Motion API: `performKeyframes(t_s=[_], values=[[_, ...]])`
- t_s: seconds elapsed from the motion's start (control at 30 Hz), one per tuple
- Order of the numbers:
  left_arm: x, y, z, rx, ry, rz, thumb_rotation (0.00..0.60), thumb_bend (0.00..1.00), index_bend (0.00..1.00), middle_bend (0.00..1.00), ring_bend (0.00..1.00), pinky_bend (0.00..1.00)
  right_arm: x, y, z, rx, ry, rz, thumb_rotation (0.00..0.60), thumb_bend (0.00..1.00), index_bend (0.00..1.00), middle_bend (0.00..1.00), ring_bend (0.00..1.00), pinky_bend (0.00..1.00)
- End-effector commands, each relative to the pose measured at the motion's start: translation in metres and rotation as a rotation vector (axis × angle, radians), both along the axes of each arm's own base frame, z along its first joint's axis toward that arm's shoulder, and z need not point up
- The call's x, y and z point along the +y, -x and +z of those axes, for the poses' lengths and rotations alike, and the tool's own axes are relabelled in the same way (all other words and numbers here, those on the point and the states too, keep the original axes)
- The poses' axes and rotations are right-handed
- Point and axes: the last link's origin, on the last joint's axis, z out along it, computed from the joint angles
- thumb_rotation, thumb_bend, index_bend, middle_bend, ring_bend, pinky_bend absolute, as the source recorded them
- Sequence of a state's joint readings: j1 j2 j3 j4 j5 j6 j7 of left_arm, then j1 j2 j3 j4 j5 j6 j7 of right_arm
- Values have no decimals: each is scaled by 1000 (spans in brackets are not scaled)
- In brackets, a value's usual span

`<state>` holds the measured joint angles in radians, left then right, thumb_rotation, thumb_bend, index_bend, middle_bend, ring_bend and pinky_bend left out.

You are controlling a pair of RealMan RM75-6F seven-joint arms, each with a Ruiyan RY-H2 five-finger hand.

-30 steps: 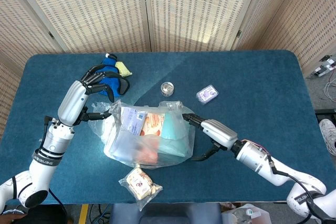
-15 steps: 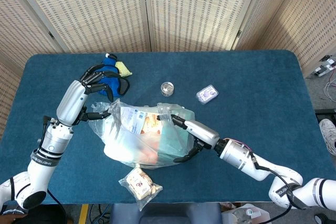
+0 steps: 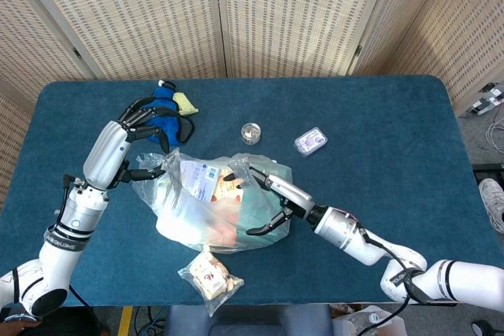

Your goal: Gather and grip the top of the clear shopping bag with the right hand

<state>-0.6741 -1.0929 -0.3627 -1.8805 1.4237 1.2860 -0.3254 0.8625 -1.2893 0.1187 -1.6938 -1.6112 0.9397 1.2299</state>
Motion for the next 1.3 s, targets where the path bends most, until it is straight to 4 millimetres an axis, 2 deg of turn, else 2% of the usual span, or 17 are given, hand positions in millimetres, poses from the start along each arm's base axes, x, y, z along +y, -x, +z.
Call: performKeyframes(t_s=[0.03, 0.3, 0.53, 0.6, 0.7, 0.8, 1.03, 1.3], values=[[0, 0, 0, 0, 0, 3, 600, 307, 610, 261, 250, 95, 1, -7, -7, -5, -51, -15, 600, 0, 0, 154, 29, 174], [0, -1, 1, 3, -5, 10, 600, 307, 611, 261, 250, 95, 7, -25, -7, -86, -176, -9, 600, 0, 0, 154, 29, 174], [0, -1, 4, 2, -15, 18, 600, 307, 611, 261, 250, 95, 3, -12, -3, -130, -231, 30, 600, 0, 8, 183, 52, 174], [1, -1, 5, 1, -17, 20, 600, 307, 612, 261, 250, 95, 0, -7, -2, -121, -222, 44, 600, 0, 50, 209, 76, 174], [1, -1, 7, -2, -24, 19, 600, 307, 613, 261, 250, 95, -4, -1, 0, -94, -196, 71, 600, 0, 158, 300, 164, 174], [1, -3, 10, -11, -30, 18, 600, 307, 615, 261, 250, 95, -10, 1, 0, -37, -96, 129, 600, 0, 213, 325, 181, 174], [0, -4, 11, -7, -29, 19, 600, 306, 615, 261, 250, 95, -6, -11, -7, 5, 6, 208, 600, 0, 188, 209, 149, 174], [1, -2, 6, 13, -19, 31, 600, 307, 615, 261, 250, 95, -1, -20, -17, -44, -24, 202, 600, 0, 3, 74, 23, 98]])
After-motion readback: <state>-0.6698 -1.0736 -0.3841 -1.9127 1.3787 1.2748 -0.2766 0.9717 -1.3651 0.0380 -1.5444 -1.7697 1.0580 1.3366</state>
